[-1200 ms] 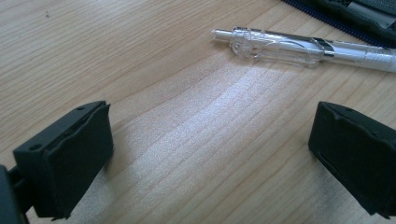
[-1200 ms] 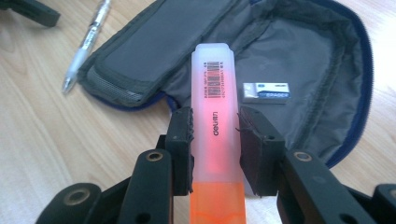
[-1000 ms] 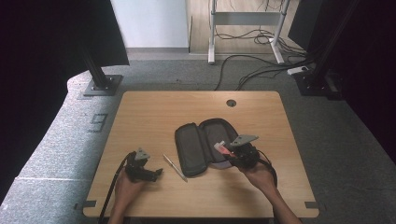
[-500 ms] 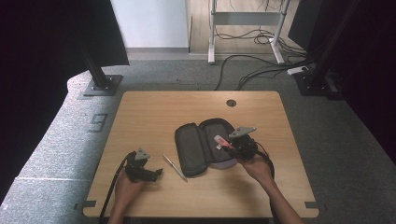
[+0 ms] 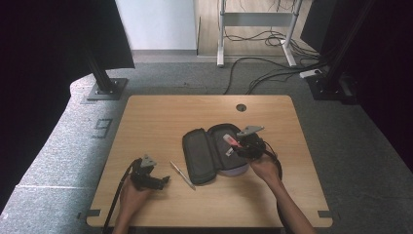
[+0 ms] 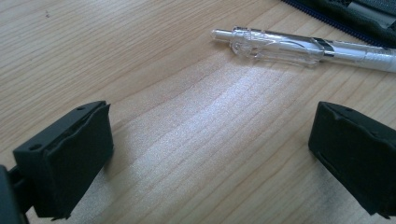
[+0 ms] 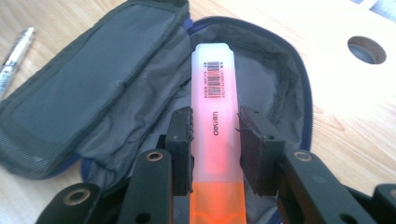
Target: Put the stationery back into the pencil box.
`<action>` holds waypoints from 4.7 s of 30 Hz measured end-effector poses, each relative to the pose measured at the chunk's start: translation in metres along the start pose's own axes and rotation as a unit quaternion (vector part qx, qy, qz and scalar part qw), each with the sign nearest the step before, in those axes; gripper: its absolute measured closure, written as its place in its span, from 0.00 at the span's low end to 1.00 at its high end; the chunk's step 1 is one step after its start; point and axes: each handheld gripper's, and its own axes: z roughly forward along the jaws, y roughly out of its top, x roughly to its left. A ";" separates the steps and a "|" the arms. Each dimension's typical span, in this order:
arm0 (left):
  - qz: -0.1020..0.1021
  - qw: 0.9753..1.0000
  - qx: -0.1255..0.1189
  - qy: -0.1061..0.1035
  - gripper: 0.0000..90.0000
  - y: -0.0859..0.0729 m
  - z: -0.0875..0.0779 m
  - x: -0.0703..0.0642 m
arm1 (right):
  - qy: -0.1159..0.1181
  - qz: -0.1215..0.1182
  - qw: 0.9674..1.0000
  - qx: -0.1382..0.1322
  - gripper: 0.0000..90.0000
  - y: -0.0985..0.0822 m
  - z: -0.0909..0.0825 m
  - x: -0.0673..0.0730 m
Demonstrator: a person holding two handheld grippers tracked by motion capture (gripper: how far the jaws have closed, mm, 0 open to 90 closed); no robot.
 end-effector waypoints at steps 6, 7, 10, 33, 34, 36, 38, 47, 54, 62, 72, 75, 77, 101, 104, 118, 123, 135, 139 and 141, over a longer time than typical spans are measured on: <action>0.000 1.000 0.000 -0.001 0.00 0.000 0.000 0.000 | -0.010 0.002 1.000 0.003 0.73 0.005 0.007 -0.004; 0.000 1.000 0.000 0.000 0.00 0.000 0.000 0.000 | -0.011 0.002 1.000 0.002 0.73 0.005 0.009 -0.004; 0.000 1.000 0.000 0.000 0.00 0.000 0.000 0.000 | -0.015 0.004 1.000 0.005 0.73 0.007 0.012 -0.006; 0.000 1.000 0.000 -0.001 0.00 0.000 0.000 0.000 | -0.032 0.019 0.999 0.021 0.73 0.002 0.049 -0.021; 0.000 1.000 0.000 -0.001 0.00 0.000 0.000 0.000 | -0.031 0.022 0.999 0.023 0.73 0.001 0.050 -0.022; 0.000 1.000 0.000 0.000 0.00 0.000 0.000 0.000 | -0.031 0.021 0.999 0.025 0.73 -0.001 0.053 -0.023; -0.001 1.000 -0.001 -0.001 0.00 0.000 0.000 0.000 | -0.031 0.023 0.999 0.028 0.73 -0.002 0.055 -0.023; -0.001 1.000 -0.001 0.000 0.00 0.000 0.000 0.000 | -0.026 0.026 0.999 0.035 0.72 -0.007 0.061 -0.025; -0.001 1.000 -0.001 -0.001 0.00 0.000 0.000 0.000 | -0.022 0.031 0.999 0.029 0.69 -0.006 0.059 -0.026; 0.000 1.000 0.000 0.000 0.00 0.000 0.000 0.000 | -0.020 0.025 0.999 0.024 0.66 0.000 0.048 -0.025; 0.000 1.000 0.000 -0.001 0.00 0.000 0.000 0.000 | -0.015 0.018 1.000 0.011 0.56 0.002 0.027 -0.024; 0.000 1.000 0.000 0.000 0.00 0.000 0.000 0.000 | -0.016 0.017 1.000 0.006 0.52 0.002 0.020 -0.024; 0.000 1.000 0.000 0.000 0.00 0.000 0.000 0.000 | -0.017 0.015 1.000 0.002 0.48 0.002 0.016 -0.023; 0.000 1.000 -0.001 -0.001 0.00 0.000 0.000 0.000 | -0.022 0.023 0.999 -0.010 0.14 -0.020 -0.033 -0.025; 0.001 1.000 0.000 -0.001 0.00 0.000 0.000 0.000 | -0.026 0.023 0.999 -0.009 0.13 -0.027 -0.036 -0.026; -0.001 1.000 0.003 0.001 0.00 0.001 0.000 -0.001 | -0.046 0.039 0.998 -0.005 0.05 -0.061 -0.040 -0.030; 0.002 1.000 0.007 0.007 0.01 0.003 -0.001 -0.002 | -0.048 0.054 0.997 -0.003 0.05 -0.075 -0.038 -0.033; 0.004 1.000 -0.011 0.007 0.04 0.020 -0.009 -0.011 | -0.058 0.077 0.995 0.006 0.06 -0.109 -0.031 -0.040; 0.005 1.000 -0.015 0.006 0.05 0.027 -0.009 -0.015 | -0.062 0.083 0.995 0.008 0.06 -0.117 -0.028 -0.041; 0.005 1.000 -0.012 0.006 0.04 0.029 -0.007 -0.017 | -0.063 0.086 0.994 0.011 0.06 -0.121 -0.026 -0.041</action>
